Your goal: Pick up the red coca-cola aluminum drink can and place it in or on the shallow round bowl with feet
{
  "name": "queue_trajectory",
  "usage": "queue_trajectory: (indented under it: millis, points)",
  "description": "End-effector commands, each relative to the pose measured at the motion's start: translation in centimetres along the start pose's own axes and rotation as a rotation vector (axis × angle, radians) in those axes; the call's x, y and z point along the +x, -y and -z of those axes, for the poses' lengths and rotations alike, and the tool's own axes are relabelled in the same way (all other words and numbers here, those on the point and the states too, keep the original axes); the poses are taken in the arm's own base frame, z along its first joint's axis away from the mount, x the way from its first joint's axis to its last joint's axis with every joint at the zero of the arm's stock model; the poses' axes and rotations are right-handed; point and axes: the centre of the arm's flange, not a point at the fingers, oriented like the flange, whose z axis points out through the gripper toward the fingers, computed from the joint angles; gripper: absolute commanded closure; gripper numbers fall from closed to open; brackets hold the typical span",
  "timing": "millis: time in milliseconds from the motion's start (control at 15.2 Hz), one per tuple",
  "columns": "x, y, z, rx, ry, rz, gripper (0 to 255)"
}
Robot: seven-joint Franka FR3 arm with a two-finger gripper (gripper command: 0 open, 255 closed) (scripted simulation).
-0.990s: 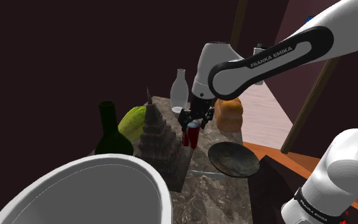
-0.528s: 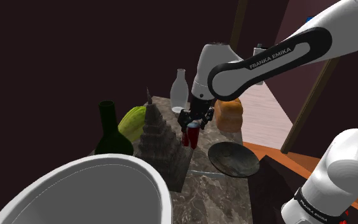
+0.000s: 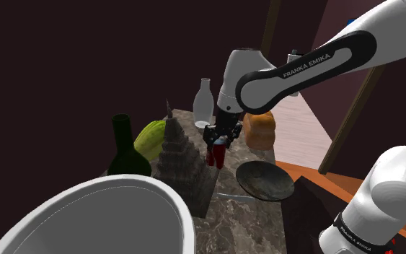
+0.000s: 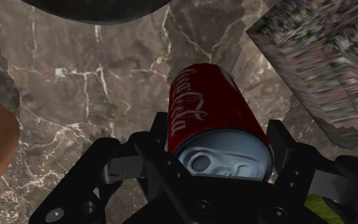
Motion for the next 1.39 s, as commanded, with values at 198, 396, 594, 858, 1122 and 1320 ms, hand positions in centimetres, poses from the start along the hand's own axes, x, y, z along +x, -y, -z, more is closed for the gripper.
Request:
queue_trajectory:
  millis: [198, 396, 594, 858, 1122, 1320]
  points:
    - [0.0, 0.1, 1.0, 0.000, 0.002, 0.001, 255]
    - [0.1, 0.3, 2.5, 0.000, 0.002, 0.001, 255]
    - [0.3, 0.4, 4.1, 0.000, 0.002, 0.001, 255]
    - [0.4, 0.6, 6.2, 0.000, 0.002, 0.001, 255]
    - [0.6, 0.7, 8.3, 0.000, 0.002, 0.001, 255]
    - [0.7, 0.9, 9.9, 0.000, 0.002, 0.001, 255]
